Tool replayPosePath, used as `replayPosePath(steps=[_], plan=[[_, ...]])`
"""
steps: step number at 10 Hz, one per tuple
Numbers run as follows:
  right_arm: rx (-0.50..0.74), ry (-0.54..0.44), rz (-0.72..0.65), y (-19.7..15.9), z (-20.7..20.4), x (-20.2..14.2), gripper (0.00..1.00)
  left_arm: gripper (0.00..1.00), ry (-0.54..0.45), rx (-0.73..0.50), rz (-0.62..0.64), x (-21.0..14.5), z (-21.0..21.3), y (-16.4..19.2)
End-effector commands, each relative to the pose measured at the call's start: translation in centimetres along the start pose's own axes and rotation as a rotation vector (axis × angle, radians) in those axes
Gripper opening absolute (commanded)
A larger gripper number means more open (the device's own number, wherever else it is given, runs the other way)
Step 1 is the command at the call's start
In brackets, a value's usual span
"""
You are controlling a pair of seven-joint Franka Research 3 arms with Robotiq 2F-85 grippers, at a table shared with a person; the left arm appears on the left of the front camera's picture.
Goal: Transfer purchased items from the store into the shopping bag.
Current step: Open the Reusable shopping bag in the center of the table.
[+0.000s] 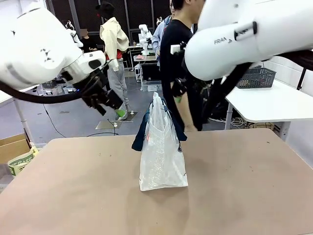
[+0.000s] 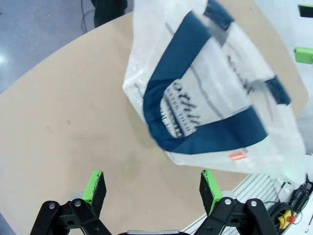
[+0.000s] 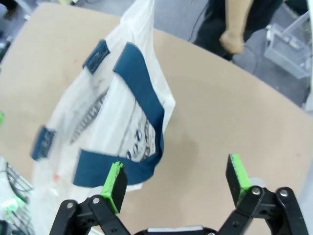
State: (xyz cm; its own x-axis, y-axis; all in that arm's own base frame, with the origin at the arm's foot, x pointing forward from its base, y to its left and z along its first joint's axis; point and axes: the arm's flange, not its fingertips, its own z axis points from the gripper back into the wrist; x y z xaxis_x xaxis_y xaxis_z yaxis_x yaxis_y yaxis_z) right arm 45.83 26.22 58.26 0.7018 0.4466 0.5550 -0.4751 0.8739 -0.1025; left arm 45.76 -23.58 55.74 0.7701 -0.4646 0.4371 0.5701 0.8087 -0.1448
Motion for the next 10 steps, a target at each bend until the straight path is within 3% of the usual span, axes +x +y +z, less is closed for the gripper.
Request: replayPosePath(steps=[1, 2, 3, 4, 5, 6, 10], plan=[[-0.025, -0.011, -0.039, 0.3, -1.2, 2.8, 1.00, 1.00, -0.009, -0.036, -0.033, 1.9, -0.3, -0.9], [0.000, 0.000, 0.000, 0.0, 0.0, 0.0, 1.00, 1.00, 0.000, 0.000, 0.000, 0.0, 0.0, 0.0], [0.000, 0.000, 0.000, 0.0, 0.0, 0.0, 1.00, 1.00, 0.000, 0.000, 0.000, 0.0, 0.0, 0.0], [-0.001, -0.017, -0.014, 0.1, -0.3, 1.9, 1.00, 1.00, -0.003, -0.017, -0.013, 1.5, -0.3, -1.2], [0.062, -0.017, -0.148, 0.2, -1.3, 0.8, 1.00, 1.00, -0.025, -0.038, 0.110, 1.1, -0.9, -1.5], [0.097, 0.001, -0.191, 0.4, -1.9, 1.1, 1.00, 1.00, 0.006, -0.045, 0.175, 1.7, -0.6, -2.8], [0.173, 0.044, -0.219, 1.5, -3.9, 2.9, 1.00, 1.00, 0.073, -0.111, 0.277, 3.4, -0.7, -6.1]])
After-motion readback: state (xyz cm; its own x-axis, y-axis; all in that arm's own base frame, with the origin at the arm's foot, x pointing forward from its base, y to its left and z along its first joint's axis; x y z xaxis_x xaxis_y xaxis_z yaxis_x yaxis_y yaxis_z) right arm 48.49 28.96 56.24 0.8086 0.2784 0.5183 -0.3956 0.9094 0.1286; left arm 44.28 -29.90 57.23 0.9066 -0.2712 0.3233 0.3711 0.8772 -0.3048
